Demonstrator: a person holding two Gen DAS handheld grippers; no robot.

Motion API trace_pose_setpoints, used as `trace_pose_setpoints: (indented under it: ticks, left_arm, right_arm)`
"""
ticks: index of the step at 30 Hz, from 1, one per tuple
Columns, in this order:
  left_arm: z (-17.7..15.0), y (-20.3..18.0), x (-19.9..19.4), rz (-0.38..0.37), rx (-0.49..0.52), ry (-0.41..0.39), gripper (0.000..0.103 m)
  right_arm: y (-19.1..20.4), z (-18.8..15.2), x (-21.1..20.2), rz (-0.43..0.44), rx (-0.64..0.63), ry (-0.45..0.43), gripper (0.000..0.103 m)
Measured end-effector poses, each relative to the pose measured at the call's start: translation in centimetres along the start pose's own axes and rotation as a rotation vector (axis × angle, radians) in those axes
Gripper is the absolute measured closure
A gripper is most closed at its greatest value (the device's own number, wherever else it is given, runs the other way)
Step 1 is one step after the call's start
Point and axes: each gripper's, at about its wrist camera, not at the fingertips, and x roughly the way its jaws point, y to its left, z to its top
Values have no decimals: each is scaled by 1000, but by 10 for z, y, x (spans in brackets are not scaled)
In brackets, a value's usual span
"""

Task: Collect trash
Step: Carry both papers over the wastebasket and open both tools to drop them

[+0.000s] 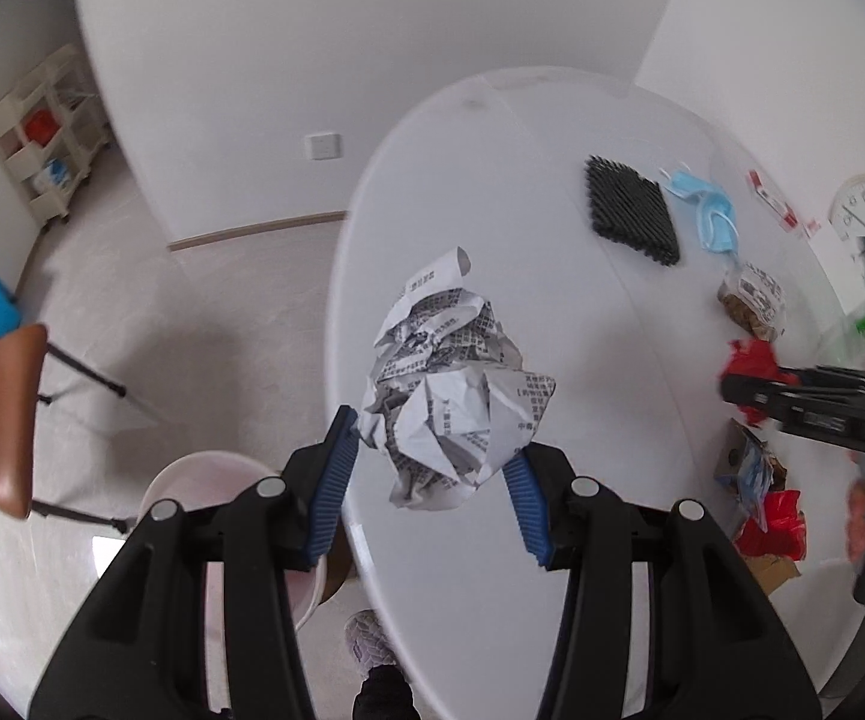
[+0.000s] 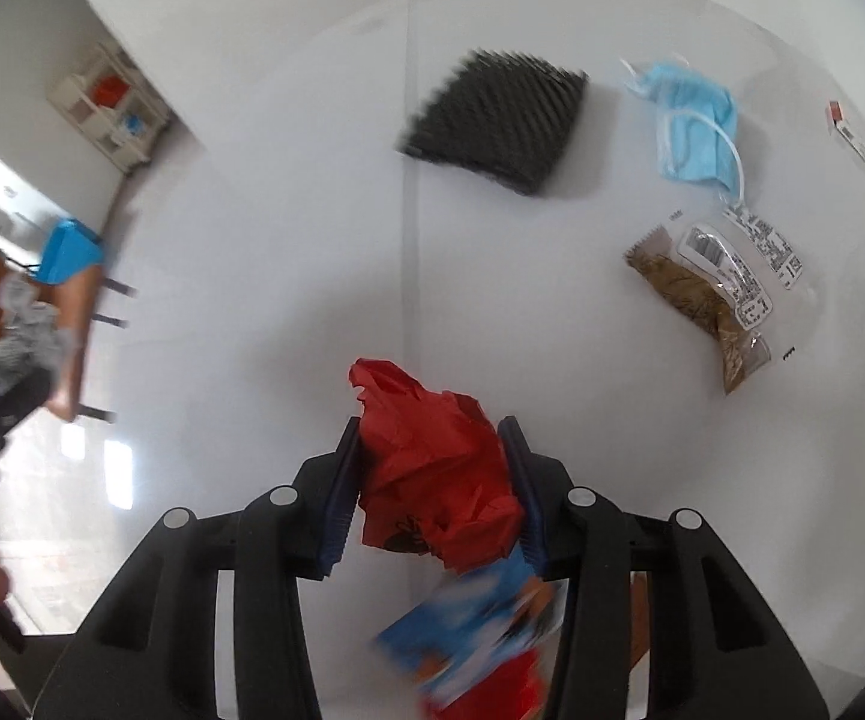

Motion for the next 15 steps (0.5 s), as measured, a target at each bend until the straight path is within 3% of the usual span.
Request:
trace_pose_setpoints:
  ticks: [7,15]
  left_arm:
    - [-36,47,-38,73,-58,-11,56]
    - [-74,107,-45,131,-145,17,56]
  right_arm:
    - [67,-28,-65,128,-68,-82,58]
    - [168,-48,-77,245,-229,-83,56]
